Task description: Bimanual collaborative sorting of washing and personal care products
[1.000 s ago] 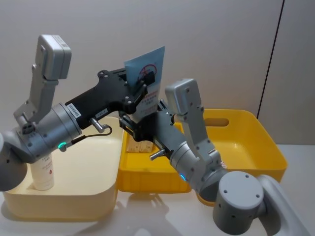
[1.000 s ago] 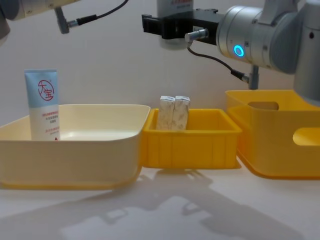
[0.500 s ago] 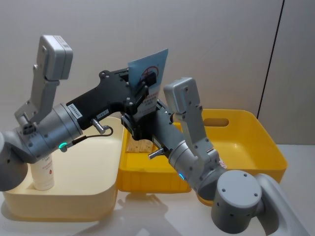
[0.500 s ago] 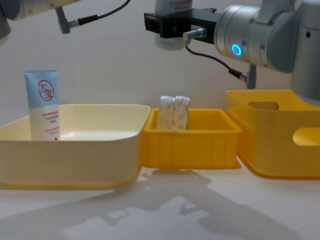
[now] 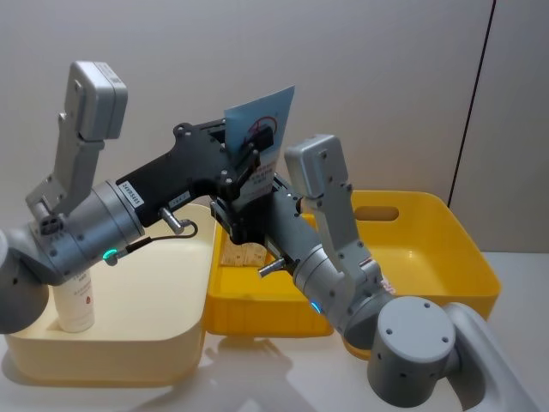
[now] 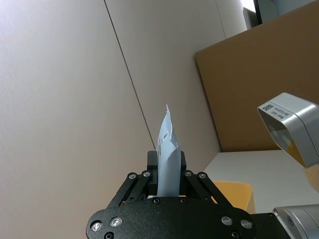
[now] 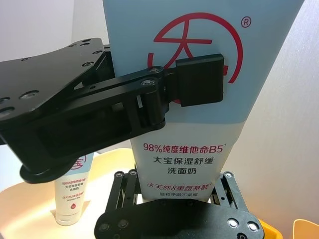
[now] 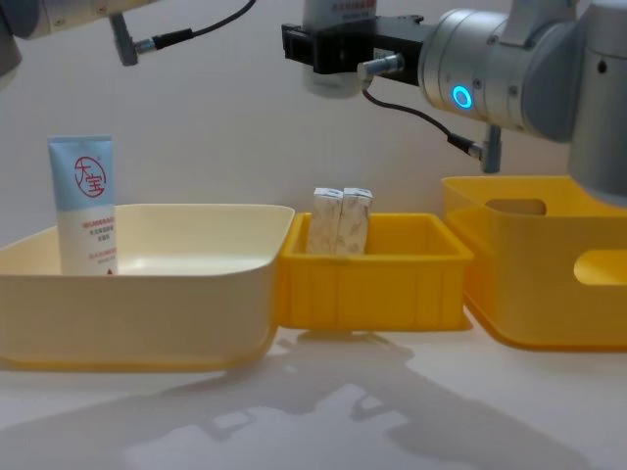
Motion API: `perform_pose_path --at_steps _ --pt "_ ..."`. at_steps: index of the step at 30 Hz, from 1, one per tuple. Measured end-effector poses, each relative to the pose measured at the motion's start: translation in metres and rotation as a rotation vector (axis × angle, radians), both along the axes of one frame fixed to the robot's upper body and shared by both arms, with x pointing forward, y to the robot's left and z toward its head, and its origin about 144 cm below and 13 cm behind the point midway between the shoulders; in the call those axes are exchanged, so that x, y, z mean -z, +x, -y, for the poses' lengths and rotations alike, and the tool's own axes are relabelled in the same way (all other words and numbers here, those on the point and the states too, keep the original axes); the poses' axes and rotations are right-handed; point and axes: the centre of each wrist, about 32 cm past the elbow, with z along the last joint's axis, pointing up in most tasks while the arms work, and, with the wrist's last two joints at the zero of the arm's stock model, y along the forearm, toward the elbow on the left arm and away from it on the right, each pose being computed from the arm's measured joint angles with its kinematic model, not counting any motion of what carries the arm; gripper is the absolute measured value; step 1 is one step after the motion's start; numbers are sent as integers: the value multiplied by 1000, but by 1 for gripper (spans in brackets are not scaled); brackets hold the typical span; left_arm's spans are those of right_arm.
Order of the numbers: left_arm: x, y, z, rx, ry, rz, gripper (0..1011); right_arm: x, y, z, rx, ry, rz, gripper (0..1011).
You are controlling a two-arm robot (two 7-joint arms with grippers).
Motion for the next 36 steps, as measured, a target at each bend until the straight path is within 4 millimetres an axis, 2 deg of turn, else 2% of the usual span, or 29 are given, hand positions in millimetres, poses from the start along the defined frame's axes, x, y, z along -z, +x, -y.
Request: perform_pose_path --at_steps 3,6,7,12,23,28,30,36 --pt "0 0 0 1 0 0 204 0 0 0 0 0 0 605" --pt "0 0 0 2 0 0 268 0 0 0 0 0 -1 605" --pt "0 0 0 2 0 0 328 0 0 0 0 0 -1 605" --pt "0 0 0 2 0 0 458 0 0 0 0 0 -1 604" --pt "0 0 0 2 0 0 824 0 0 0 1 2 2 604" --pt "0 0 0 2 0 0 959 -4 1 7 22 7 21 604" --pt "0 0 0 1 0 0 1000 -5 2 10 32 8 26 604" --pt "0 0 0 1 0 0 1003 -7 2 26 88 6 39 604"
